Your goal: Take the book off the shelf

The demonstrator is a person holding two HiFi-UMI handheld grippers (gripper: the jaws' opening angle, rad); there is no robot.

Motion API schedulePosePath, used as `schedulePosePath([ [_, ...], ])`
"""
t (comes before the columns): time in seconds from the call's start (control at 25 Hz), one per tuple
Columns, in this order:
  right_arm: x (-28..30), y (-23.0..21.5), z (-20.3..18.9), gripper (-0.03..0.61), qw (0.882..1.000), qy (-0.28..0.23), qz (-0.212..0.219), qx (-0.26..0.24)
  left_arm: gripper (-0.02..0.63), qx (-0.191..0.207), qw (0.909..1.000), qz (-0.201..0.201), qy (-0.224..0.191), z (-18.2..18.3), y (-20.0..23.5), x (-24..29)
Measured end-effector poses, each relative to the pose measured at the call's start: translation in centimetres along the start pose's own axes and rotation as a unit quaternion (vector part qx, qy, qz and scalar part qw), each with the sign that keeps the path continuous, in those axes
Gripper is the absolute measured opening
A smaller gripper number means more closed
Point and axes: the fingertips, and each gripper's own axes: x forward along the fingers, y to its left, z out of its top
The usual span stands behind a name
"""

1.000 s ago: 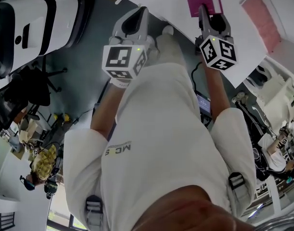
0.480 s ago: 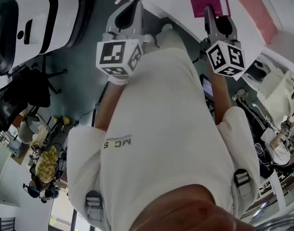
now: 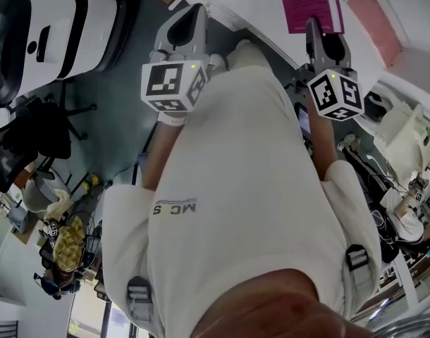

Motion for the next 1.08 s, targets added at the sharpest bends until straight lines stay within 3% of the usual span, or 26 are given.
schedulePosePath([
  [0.6, -0.9, -0.3, -0.2, 0.14, 0.999, 0.005, 0.03, -0.014, 0.002, 0.002, 1.0, 0.003, 0.009, -1.1, -1.5, -0.5],
  [1.08, -1.7, -1.1, -0.4, 0.14, 0.999, 0.009, 0.029, -0.021, 0.002, -0.003, 0.9999, -0.011, 0.013, -1.6, -2.0, 0.5],
])
